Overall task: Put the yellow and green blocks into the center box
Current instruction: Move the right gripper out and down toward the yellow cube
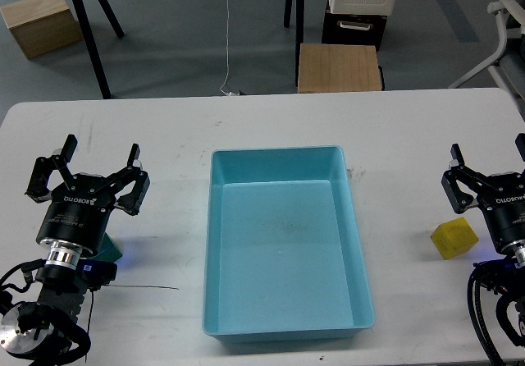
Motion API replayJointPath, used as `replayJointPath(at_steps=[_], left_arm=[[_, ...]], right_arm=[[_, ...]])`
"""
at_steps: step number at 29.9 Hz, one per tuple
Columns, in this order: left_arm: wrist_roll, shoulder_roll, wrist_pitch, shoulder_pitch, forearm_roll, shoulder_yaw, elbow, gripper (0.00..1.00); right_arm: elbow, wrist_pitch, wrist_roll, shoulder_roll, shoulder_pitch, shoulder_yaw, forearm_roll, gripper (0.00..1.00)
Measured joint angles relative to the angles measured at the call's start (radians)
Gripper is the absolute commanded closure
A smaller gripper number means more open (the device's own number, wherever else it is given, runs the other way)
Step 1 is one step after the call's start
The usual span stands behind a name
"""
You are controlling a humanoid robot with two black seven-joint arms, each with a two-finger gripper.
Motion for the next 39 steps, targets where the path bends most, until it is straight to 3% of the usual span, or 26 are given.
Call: replayJointPath(at_steps=[12,19,26,31,35,39], left_arm=[[0.0,0.003,0.003,0.0,0.002,0.002,0.0,0.0],[0.0,0.003,0.001,0.0,0.003,0.001,0.0,0.0],[0.0,0.003,0.001,0.0,0.003,-0.002,0.0,0.0],[0.0,0.003,0.0,0.0,0.003,-0.006,0.002,0.0],[0.0,0.003,-0.002,0.0,0.003,-0.008,0.003,0.0],[0.0,0.002,-0.002,0.0,0.003,-0.008,0.003,0.0]], right_arm=[[-0.012,0.047,-0.001,0.0,0.002,-0.003,-0.072,0.02],[-0.023,0.096,0.001,-0.043,0.084,0.039,-0.571,0.02],[-0.024,0.121,0.014,-0.303,0.272,-0.027,-0.981,0.02],[-0.074,0.187,0.096,-0.561,0.42,-0.172,-1.243,0.02],[-0.091,0.204,0.229,-0.742,0.521,-0.352,-1.529,0.02],[-0.092,0.208,0.349,-0.844,0.62,-0.539,-1.783,0.02]])
